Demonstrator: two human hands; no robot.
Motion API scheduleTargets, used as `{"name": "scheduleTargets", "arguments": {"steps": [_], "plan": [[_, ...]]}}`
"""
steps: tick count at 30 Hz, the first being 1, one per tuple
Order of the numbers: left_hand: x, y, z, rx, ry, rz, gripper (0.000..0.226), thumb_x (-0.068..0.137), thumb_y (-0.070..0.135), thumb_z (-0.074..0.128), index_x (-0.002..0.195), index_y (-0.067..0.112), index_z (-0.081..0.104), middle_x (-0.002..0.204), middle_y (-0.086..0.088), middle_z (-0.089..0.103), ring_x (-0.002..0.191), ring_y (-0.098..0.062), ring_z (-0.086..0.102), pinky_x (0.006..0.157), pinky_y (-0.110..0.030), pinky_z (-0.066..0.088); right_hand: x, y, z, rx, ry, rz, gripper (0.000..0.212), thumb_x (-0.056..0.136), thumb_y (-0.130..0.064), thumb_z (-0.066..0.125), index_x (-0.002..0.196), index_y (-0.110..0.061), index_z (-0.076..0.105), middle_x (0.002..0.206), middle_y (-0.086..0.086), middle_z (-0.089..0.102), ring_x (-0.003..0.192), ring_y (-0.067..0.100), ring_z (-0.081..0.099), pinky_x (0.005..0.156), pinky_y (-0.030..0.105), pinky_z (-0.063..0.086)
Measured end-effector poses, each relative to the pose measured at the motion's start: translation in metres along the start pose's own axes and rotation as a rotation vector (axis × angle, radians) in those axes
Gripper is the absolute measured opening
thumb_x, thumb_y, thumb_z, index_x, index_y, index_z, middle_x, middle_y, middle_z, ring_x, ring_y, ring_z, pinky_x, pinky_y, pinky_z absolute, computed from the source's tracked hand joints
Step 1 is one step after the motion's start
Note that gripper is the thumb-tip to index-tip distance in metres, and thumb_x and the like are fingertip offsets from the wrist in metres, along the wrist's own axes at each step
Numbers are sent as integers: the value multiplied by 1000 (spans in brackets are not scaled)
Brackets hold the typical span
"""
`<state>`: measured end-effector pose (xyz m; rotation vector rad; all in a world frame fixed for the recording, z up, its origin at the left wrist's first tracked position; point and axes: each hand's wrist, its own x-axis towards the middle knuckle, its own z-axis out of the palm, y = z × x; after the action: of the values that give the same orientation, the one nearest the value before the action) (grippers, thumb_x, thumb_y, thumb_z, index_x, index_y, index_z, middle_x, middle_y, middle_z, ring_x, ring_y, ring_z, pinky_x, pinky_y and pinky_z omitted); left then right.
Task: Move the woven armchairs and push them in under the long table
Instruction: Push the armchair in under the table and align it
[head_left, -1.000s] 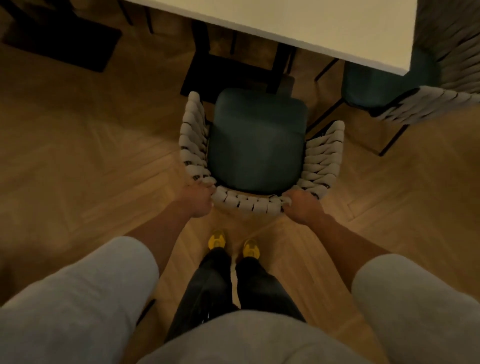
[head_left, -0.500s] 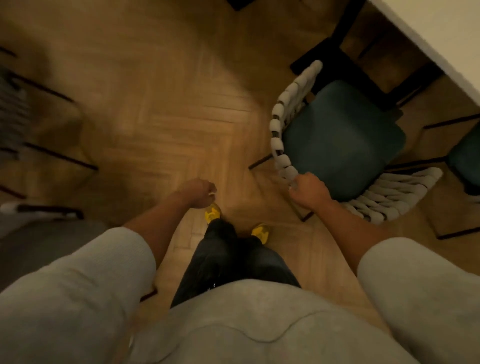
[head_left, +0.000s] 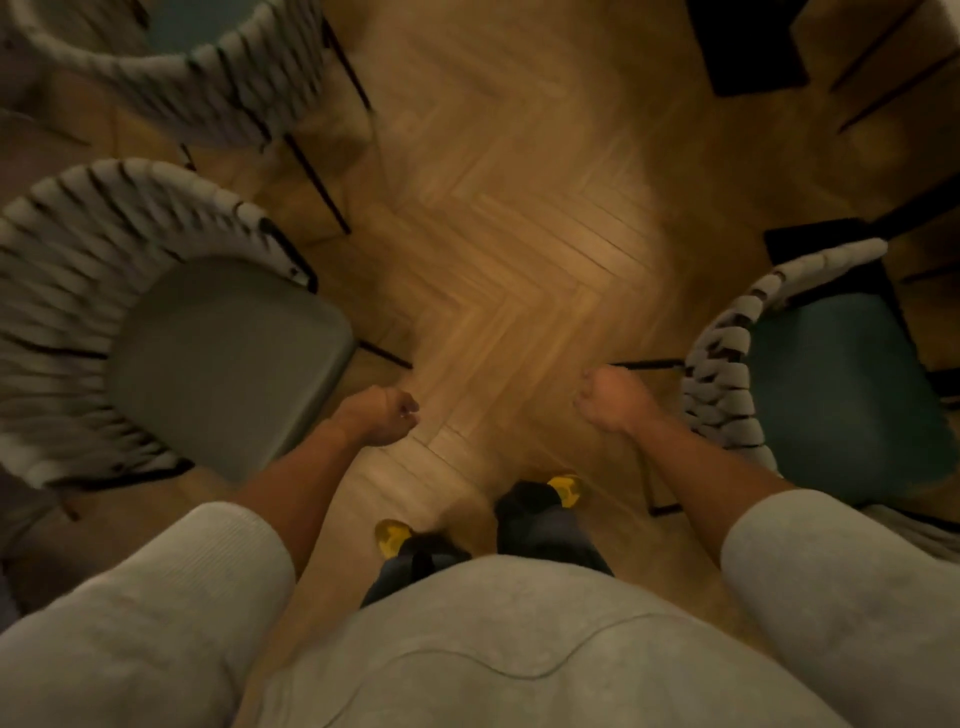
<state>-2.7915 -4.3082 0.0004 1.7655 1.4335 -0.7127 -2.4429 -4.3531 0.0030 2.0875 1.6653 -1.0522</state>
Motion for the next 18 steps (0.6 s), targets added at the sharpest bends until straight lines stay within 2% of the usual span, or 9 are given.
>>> {"name": "scheduleTargets", "arguments": {"steps": [5,8,12,15,18], "plan": [[-49,-115,25,-112,62,-48,39,98,45,54,132,30,65,135,2,65,124,-22,60,104,-35,48,-5,-104,38,-68,-61,-74,58,102,-43,49,152,-14,45,148,13,55,131,33,53,111,41,44],[-86,-182,44,-198,117,-99,33,99,41,56,127,30,67,129,3,67,120,-21,62,102,-35,49,-10,-172,64,-40,-100,-121,57,104,-36,51,155,-15,40,155,9,48,138,31,48,114,37,39],[-132,-269,74,-282,187,-174,30,97,40,56,119,25,72,119,-2,72,110,-25,67,91,-32,53,-14,-262,97,-90,-109,-210,55,103,-31,54,153,-10,43,151,13,52,136,33,50,110,36,39],[-165,-322,102,-389,270,-215,44,89,46,49,113,18,74,118,-7,73,103,-27,68,89,-37,54,-13,-326,122,-136,-127,-277,50,101,-31,55,147,-10,51,146,15,56,133,34,53,110,37,41],[-193,-357,123,-498,296,-291,33,98,31,56,121,14,72,121,-7,72,109,-27,67,95,-37,52,-16,-382,144,-192,-132,-372,40,99,-25,54,135,-10,62,134,17,64,125,35,58,103,33,44]]}}
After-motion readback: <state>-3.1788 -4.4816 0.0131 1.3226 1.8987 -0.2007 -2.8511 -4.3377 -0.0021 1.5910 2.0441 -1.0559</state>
